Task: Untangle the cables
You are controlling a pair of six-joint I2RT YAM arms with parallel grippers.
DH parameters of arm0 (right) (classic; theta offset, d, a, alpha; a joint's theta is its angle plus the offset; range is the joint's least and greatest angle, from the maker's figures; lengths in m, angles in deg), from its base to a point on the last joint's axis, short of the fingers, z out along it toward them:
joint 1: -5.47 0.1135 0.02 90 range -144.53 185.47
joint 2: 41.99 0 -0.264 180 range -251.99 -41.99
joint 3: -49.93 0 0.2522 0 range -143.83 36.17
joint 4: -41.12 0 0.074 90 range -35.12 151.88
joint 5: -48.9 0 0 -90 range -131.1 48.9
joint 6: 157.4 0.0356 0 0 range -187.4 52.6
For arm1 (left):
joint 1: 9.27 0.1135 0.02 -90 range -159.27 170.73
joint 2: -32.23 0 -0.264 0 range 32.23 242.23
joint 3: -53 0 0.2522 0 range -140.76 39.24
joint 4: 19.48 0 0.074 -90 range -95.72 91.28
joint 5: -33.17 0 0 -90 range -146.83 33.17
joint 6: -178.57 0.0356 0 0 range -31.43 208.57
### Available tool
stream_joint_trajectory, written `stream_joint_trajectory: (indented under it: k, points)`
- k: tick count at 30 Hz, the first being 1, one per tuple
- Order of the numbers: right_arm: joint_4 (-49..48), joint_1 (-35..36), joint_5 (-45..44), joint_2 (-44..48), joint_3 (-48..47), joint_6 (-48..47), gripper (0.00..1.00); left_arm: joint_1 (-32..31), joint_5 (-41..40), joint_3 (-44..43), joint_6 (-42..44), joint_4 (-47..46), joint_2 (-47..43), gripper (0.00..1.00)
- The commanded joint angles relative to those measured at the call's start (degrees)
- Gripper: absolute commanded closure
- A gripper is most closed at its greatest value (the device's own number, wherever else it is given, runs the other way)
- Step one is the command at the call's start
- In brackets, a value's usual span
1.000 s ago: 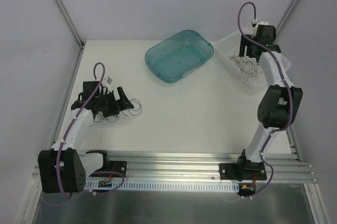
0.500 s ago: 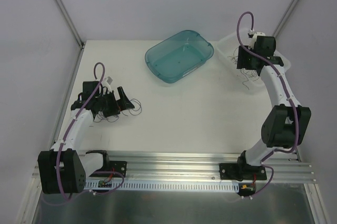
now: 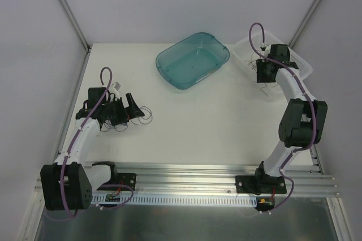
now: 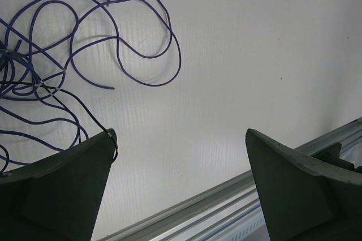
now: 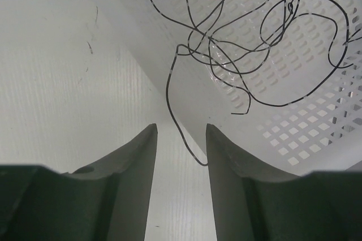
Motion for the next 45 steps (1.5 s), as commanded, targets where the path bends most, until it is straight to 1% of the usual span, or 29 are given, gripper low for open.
stream_joint_trajectory:
  k: [1,4,10,11,12,15,17,24,25,27,29,31,35,36,38,39,40,42,44,45]
  points:
    - [0.57,-0.18,-2.16,-0.65,-1.48,-2.13,0.58,-0.32,2.23,-0.31,0.71,-0.9,-0.78,0.01]
    - [0.3,-0.18,-3.04,-1.01,-1.3,-2.4,0.62,-0.33,2.32,-0.22,0.71,-0.9,-0.7,0.01]
    - [0.65,-0.09,-3.22,-0.48,-1.39,-2.75,0.79,-0.32,2.58,-0.22,0.79,-0.9,-0.26,0.01]
    - [0.65,-0.09,-3.22,-0.05,-1.39,-2.75,0.85,-0.32,2.59,-0.22,0.71,-0.9,-0.17,0.01]
    - [0.65,-0.09,-3.22,0.31,-1.39,-3.01,0.88,-0.32,2.59,-0.22,0.62,-0.9,-0.17,0.01]
    - [1.44,-0.01,-2.96,1.71,-2.0,-3.01,0.92,-0.32,2.67,-0.13,0.62,-0.81,0.01,0.01]
    - [1.97,0.08,-2.7,2.42,-2.62,-3.1,0.99,-0.32,2.85,-0.13,0.62,-0.9,0.01,0.01]
    - [4.96,0.26,0.12,6.46,-9.11,-0.82,0.99,-0.32,3.03,-0.13,0.62,-0.9,0.36,0.01]
    - [5.22,0.26,2.55,6.98,-10.08,-0.12,0.99,-0.41,3.02,-0.13,0.62,-0.9,0.45,0.01]
    - [4.79,0.26,2.93,7.43,-11.76,0.68,0.99,-0.32,3.03,-0.13,0.53,-0.99,0.45,0.01]
    - [2.43,0.17,1.71,7.52,-13.6,1.29,0.99,-0.32,2.94,-0.13,0.62,-0.81,0.53,0.01]
    - [0.05,0.0,-2.07,6.82,-14.57,1.12,0.99,-0.32,2.76,-0.13,0.62,-0.9,0.62,0.01]
    - [-5.05,-1.41,-6.56,1.3,-17.03,2.35,0.98,-0.32,2.32,-0.04,0.53,-0.9,0.62,0.01]
    - [-5.67,-1.59,-7.26,0.23,-17.56,3.48,0.97,-0.32,2.15,-0.04,0.53,-0.9,0.62,0.01]
    - [-6.55,-1.76,-9.11,-2.14,-18.96,4.45,0.84,-0.32,1.62,0.05,0.53,-0.9,0.62,0.01]
    - [-6.29,-1.76,-9.72,-4.15,-19.49,5.24,0.6,-0.32,1.44,0.05,0.36,-0.9,0.71,0.01]
    - [-5.6,-1.76,-9.99,-5.04,-19.93,5.86,0.48,-0.32,1.18,0.05,0.27,-0.81,0.71,0.01]
    - [-3.66,-1.76,-9.82,-4.79,-19.24,7.96,0.37,-0.32,0.3,0.13,0.18,-0.81,0.71,0.01]
    - [-4.52,-1.59,-9.2,-2.6,-16.26,8.85,0.35,-0.32,-0.75,0.22,-0.08,-0.81,0.8,0.01]
    - [-4.88,-1.41,-9.02,0.72,-12.5,9.03,0.33,-0.41,-0.93,0.22,-0.26,-0.9,0.8,0.01]
